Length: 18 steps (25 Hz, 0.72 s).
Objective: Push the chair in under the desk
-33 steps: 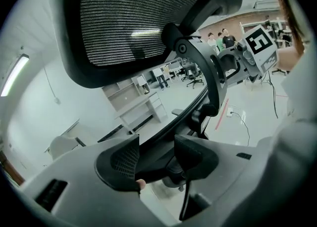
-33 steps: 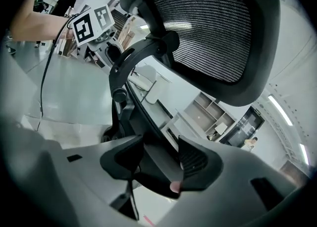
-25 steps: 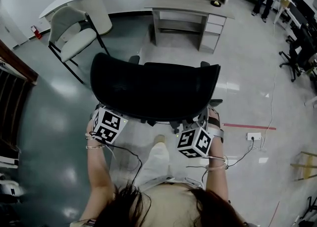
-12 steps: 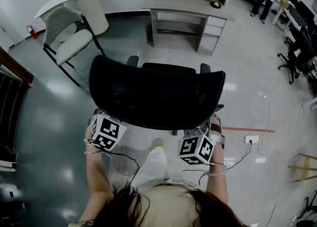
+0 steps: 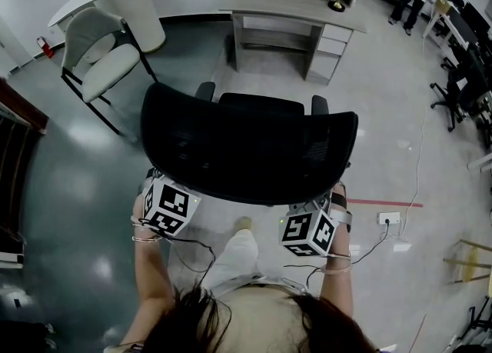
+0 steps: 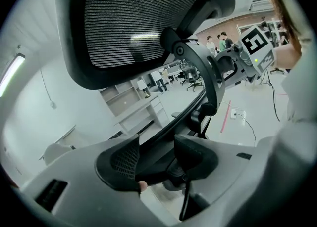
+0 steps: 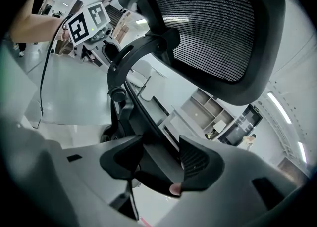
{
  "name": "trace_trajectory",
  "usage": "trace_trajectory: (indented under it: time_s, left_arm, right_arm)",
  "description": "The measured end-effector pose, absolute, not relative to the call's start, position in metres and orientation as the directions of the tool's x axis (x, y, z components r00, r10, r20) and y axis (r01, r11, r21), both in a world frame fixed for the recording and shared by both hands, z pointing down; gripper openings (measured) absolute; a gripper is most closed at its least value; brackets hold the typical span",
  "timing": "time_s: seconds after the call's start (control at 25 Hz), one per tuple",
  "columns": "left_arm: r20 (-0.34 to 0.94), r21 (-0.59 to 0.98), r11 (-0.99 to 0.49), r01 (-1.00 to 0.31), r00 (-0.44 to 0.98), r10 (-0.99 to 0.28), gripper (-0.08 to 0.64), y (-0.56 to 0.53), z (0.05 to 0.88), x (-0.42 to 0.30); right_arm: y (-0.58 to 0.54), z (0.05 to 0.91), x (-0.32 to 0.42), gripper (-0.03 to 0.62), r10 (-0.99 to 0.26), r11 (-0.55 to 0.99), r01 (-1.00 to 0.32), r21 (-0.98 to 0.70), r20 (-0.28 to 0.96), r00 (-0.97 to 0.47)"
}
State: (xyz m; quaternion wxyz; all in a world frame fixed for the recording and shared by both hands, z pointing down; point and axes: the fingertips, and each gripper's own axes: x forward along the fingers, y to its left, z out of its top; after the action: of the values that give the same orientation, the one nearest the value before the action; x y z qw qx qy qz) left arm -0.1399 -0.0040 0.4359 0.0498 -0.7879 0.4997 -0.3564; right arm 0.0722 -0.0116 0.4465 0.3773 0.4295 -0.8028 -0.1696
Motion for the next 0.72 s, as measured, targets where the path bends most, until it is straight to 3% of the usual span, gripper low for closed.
trace_trajectory:
  time_s: [0.72]
  left_arm:
    - [0.52, -0.439, -0.513, -0.738, 0.257, -0.815, 0.206, -0.064, 0.436, -0.145]
  right_arm:
    - [-0.07, 0.447, 0.066, 0.227, -0.825, 0.557, -0.578, 0.596, 0.475, -0.305]
